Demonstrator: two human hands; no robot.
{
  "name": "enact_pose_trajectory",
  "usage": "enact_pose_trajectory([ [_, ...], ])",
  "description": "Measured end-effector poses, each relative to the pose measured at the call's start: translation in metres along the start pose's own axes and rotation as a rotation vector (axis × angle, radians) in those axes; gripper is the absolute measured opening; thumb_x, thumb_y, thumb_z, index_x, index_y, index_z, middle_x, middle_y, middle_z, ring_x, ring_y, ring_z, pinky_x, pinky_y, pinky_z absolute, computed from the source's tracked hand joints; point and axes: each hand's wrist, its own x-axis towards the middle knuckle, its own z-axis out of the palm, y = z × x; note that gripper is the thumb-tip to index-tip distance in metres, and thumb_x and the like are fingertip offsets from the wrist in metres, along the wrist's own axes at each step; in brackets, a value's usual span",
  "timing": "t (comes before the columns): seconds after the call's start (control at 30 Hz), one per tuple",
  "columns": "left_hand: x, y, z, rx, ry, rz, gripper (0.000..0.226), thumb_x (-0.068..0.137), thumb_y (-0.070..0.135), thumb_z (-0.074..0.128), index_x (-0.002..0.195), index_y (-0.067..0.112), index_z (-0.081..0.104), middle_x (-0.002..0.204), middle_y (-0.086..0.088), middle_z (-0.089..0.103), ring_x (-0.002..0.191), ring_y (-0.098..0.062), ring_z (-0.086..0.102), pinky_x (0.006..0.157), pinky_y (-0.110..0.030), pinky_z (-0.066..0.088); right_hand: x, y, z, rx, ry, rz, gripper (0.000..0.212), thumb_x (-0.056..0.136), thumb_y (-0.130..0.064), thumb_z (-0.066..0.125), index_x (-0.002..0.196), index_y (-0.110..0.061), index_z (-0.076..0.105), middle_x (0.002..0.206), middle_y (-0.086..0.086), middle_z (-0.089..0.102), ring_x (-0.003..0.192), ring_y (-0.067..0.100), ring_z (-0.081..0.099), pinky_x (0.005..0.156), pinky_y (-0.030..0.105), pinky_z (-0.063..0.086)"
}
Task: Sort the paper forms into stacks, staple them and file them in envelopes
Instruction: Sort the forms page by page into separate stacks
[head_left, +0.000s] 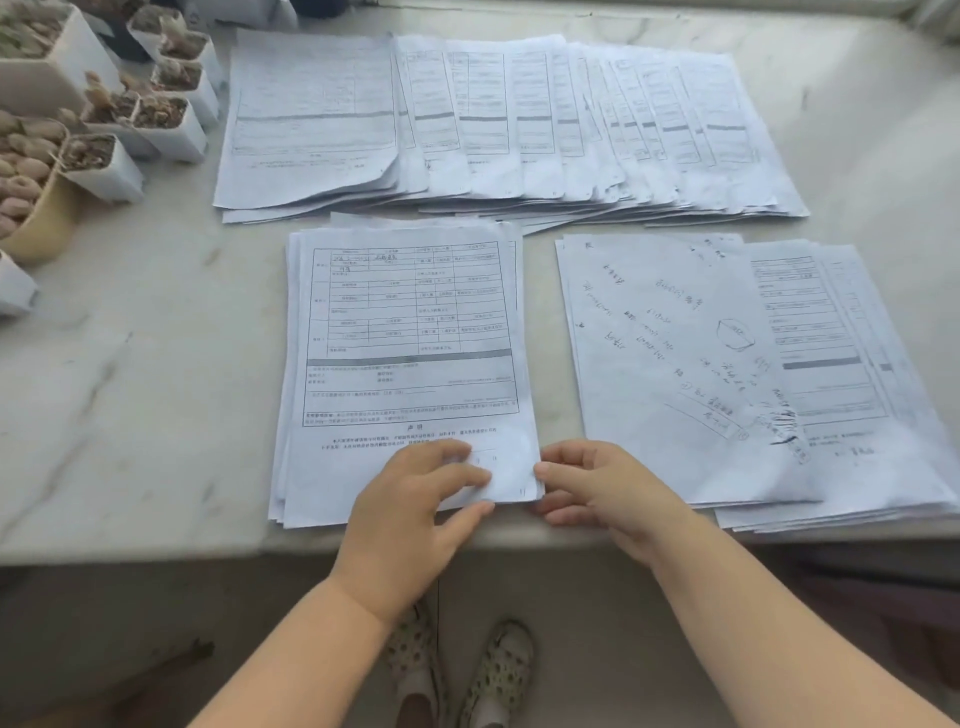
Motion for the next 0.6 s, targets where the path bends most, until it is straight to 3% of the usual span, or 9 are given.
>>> enact_pose_trajectory([
  [0.17, 0.002, -0.004, 0.003, -0.048, 0.072, 0.014, 0.029, 0.088, 0.044, 0.047, 0.09, 0.029, 0.072, 0.105, 0.02, 0.063, 0.1, 0.001, 0.053, 0.083, -0.003, 0.034, 0.0, 0.005, 0.0, -0.006, 0.004, -0.029, 0.018, 0.092, -0.007, 0.062, 0.109, -0.011, 0.067, 0.102, 0.007, 0.074, 0.078, 0.014, 0.072, 0.066, 0.019, 0.055],
  [0.27, 0.004, 0.003, 0.007, -0.133, 0.149, -0.128, 0.026, 0.085, 0.042, 0.049, 0.079, 0.023, 0.066, 0.089, 0.019, 0.064, 0.087, -0.003, 0.056, 0.074, -0.017, 0.042, 0.001, 0.006, 0.0, 0.006, 0.009, -0.024, 0.024, 0.09, -0.007, 0.065, 0.113, -0.008, 0.064, 0.105, 0.011, 0.073, 0.081, 0.017, 0.073, 0.064, 0.018, 0.054],
  [0.33, 0.007, 0.01, 0.009, -0.188, 0.203, -0.253, 0.013, 0.084, 0.035, 0.061, 0.075, 0.025, 0.06, 0.079, 0.016, 0.063, 0.079, -0.004, 0.055, 0.069, -0.019, 0.042, 0.003, 0.004, 0.002, -0.006, 0.034, -0.023, 0.021, 0.088, -0.006, 0.067, 0.108, -0.008, 0.066, 0.093, 0.006, 0.073, 0.072, 0.013, 0.072, 0.062, 0.018, 0.054],
  [0.47, 0.011, 0.016, 0.004, -0.223, 0.219, -0.379, 0.028, 0.085, 0.022, 0.068, 0.094, 0.025, 0.042, 0.073, 0.013, 0.06, 0.068, -0.005, 0.055, 0.062, -0.029, 0.036, 0.009, 0.0, 0.009, -0.097, 0.112, -0.026, 0.015, 0.085, -0.008, 0.07, 0.1, -0.005, 0.066, 0.079, 0.002, 0.065, 0.054, 0.004, 0.061, 0.055, 0.018, 0.052],
  [0.53, 0.012, 0.014, 0.001, -0.188, 0.196, -0.33, 0.037, 0.085, 0.024, 0.068, 0.112, 0.028, 0.044, 0.071, 0.013, 0.061, 0.067, -0.003, 0.055, 0.059, -0.023, 0.037, 0.012, -0.001, 0.012, -0.134, 0.15, -0.03, 0.011, 0.084, -0.011, 0.073, 0.088, -0.01, 0.063, 0.072, 0.0, 0.06, 0.051, 0.005, 0.057, 0.052, 0.02, 0.049],
  [0.6, 0.011, 0.012, -0.001, -0.164, 0.141, -0.287, 0.035, 0.081, 0.03, 0.072, 0.111, 0.033, 0.056, 0.075, 0.017, 0.062, 0.078, 0.0, 0.057, 0.067, -0.015, 0.041, 0.015, -0.003, 0.013, -0.16, 0.175, -0.036, 0.023, 0.083, -0.016, 0.076, 0.075, -0.015, 0.054, 0.066, -0.003, 0.053, 0.048, 0.008, 0.054, 0.051, 0.021, 0.048],
])
